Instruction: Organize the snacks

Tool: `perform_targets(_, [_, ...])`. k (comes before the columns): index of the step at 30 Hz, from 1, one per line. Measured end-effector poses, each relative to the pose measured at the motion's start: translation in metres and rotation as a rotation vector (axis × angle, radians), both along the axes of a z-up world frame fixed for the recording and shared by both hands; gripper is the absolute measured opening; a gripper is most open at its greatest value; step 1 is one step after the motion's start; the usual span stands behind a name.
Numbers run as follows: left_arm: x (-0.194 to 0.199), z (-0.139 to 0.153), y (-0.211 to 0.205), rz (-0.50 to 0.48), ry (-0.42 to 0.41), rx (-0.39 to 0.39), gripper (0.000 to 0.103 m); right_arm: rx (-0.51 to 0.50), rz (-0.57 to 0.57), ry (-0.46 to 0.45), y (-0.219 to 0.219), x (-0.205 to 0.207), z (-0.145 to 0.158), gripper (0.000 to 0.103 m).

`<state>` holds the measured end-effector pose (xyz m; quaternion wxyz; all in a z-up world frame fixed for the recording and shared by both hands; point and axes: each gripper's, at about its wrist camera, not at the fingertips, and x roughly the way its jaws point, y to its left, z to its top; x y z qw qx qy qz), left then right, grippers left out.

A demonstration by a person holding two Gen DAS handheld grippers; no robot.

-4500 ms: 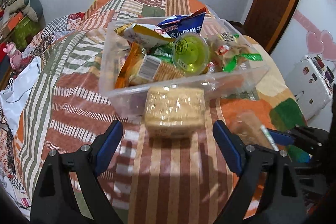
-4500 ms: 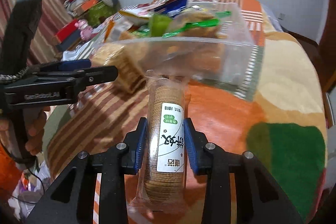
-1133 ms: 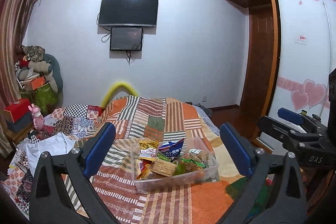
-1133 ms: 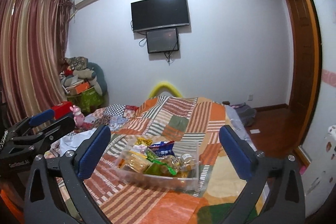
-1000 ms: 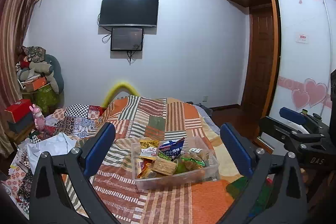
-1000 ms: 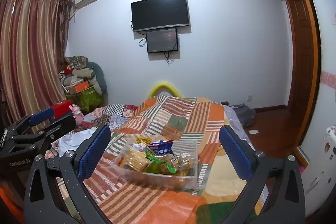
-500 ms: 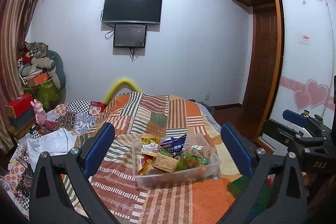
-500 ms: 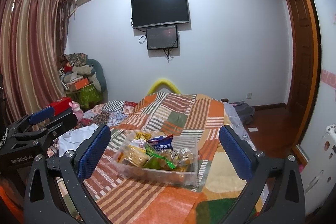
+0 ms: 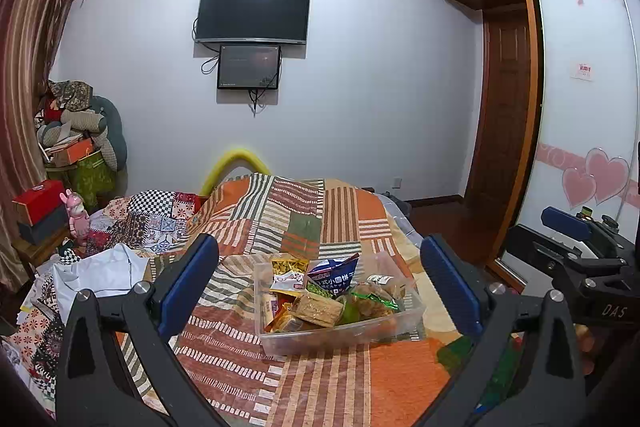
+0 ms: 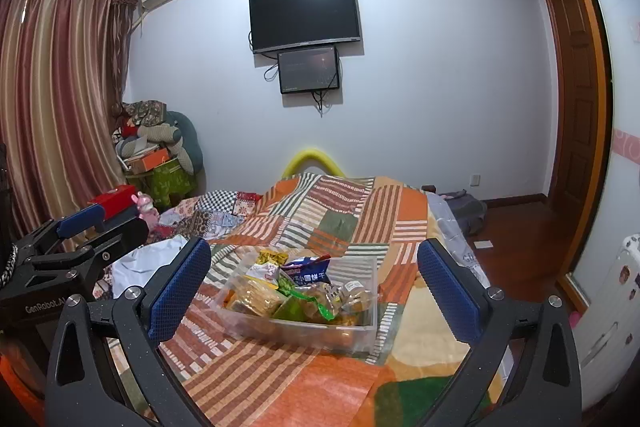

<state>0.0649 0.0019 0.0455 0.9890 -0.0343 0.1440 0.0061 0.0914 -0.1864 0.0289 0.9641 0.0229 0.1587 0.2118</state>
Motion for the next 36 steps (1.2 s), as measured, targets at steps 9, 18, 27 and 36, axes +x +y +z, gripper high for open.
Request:
perform_targets(9, [0.0021,-0.0019,0.0006,-0.006,0.009,-0.010,0.103,0.006,0.003,0.004,-0.0011,-0.0010,-0.0006,0.103])
perform_targets(18, [0.0034,-0.0038,0.0000,-0.021,0.015,-0.009,0.103,0.009,0.001,0.007,-0.0019,-0.0013,-0.0003,0.103])
perform_targets(27, [0.0019,-0.0023,-0.0044,-0.016,-0.001,0.012,0.103,0.010,0.002,0.007,-0.0013,-0.0026,0.0001,0.103])
perform_targets(36, [0.0016,-0.0008,-0.0043,-0.027,0.002,0.003,0.103,0.011,0.004,0.012,0.0001,-0.0030,0.0003,0.103])
